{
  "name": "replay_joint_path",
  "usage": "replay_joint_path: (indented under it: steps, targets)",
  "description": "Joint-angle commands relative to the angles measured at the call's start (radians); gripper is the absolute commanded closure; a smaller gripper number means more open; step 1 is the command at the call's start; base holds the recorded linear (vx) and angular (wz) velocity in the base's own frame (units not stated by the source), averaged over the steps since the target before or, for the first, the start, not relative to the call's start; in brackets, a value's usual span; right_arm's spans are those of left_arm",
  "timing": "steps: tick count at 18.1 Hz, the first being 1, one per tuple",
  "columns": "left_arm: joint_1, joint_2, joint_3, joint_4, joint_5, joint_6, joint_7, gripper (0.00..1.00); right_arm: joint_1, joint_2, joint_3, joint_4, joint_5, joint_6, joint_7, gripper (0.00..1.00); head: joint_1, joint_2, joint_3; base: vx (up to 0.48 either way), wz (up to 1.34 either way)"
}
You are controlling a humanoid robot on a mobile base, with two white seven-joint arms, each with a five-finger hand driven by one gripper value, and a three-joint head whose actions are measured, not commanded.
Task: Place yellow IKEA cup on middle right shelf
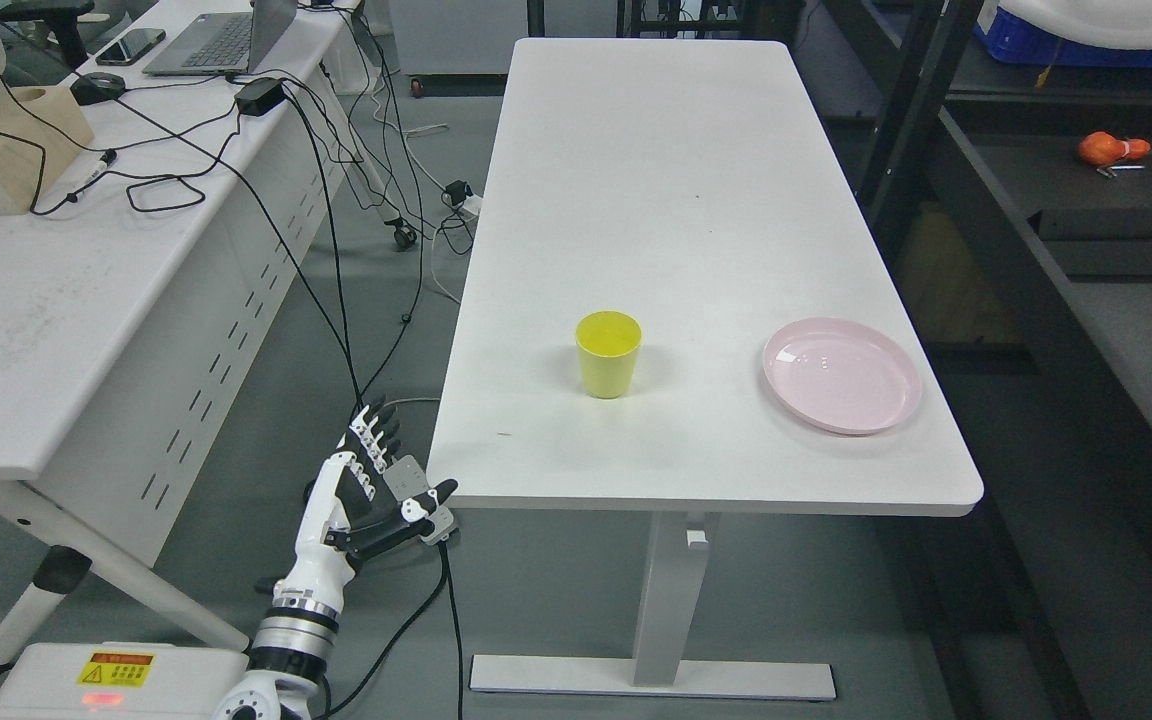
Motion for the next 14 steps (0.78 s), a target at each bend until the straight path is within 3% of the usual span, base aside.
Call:
replay_joint_path:
  steps: [1,14]
  targets:
    - [-0.010,0.017,0.005,0.001,0.000,0.002,-0.001,0.01,0.011,-0.017,0.017,0.000,-0.025,0.000,-0.215,0.01,0.0000,0.000,0.000,0.000,0.00]
    - [-0.037,0.017,0.036,0.006,0.000,0.025,-0.001,0.01,0.011,-0.017,0.017,0.000,-0.025,0.000,-0.215,0.01,0.0000,0.000,0.000,0.006,0.00]
